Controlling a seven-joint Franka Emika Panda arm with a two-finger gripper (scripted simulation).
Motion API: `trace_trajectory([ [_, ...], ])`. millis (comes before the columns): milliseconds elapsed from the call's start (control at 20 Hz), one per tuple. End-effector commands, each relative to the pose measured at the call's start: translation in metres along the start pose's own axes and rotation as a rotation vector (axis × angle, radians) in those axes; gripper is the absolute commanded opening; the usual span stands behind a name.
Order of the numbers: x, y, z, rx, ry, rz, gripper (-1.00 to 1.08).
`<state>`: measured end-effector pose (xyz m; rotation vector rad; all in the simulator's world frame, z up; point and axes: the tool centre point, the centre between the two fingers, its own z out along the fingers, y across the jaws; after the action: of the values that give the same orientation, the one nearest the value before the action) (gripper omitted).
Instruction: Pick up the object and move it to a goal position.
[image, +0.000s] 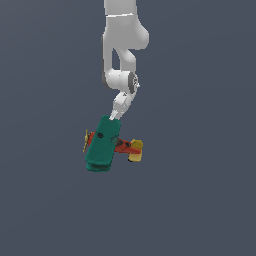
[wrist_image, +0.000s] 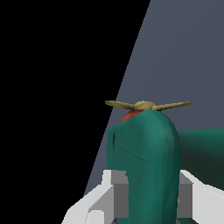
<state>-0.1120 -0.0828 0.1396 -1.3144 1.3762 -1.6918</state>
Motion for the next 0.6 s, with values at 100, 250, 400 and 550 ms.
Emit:
trace_trajectory([
  [100,-0.009,-0.007,-0.016,0.002,-0.002,0.0,-1.0],
  [250,-0.016,-0.012,-0.03,0.001,-0.002,0.001,-1.0],
  [400,-0.024,-0.017,-0.047,0.001,-0.003,0.002,-1.0],
  [550,-0.032,-0.023,-0.061,0.0,-0.004,0.002,-1.0],
])
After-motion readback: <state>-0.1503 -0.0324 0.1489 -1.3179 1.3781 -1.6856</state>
